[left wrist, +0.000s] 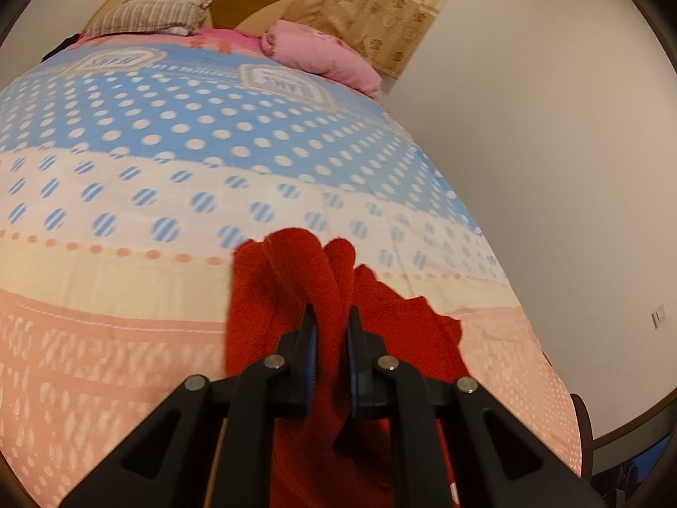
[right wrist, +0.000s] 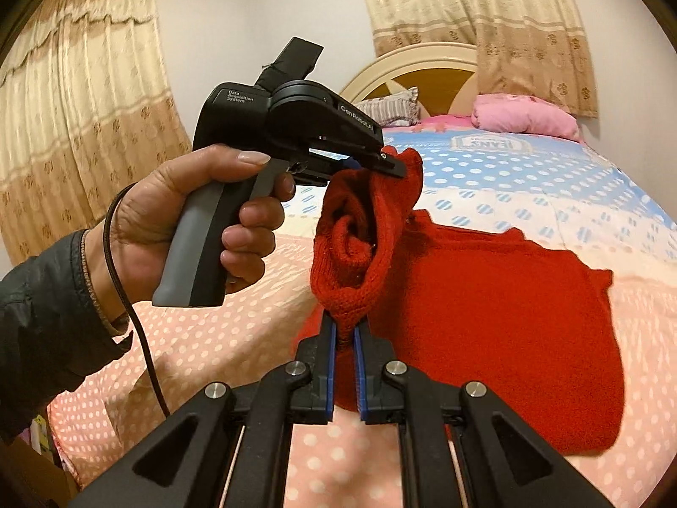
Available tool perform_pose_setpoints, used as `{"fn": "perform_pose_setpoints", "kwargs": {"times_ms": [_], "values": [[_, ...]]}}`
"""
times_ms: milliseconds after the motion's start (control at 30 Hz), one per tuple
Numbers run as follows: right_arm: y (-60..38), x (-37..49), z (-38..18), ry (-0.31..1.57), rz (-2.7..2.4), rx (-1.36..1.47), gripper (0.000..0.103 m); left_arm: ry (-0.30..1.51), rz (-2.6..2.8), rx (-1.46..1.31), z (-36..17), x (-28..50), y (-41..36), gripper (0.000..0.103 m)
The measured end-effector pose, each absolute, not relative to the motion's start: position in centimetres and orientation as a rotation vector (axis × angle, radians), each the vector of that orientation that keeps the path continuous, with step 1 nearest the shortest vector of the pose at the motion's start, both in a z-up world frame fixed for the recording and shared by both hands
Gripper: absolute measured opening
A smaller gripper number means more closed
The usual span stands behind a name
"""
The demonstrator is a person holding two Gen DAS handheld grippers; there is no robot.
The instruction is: Fold small clothes
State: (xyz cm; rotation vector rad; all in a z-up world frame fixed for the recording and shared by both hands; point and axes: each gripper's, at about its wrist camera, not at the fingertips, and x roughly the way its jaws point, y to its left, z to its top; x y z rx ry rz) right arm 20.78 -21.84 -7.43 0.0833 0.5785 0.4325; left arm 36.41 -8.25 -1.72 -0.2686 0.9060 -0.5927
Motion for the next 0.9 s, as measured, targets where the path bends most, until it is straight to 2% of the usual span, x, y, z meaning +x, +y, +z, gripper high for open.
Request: {"fn": "perform_pose_setpoints", "kwargs": {"times_ms": [900], "values": [[-35.9,17.0,-10.4,0.578,0.285,0.427,0.007,0.952,-0.744,-0.107,-2.9,34.2,-23.7,0.012]]}}
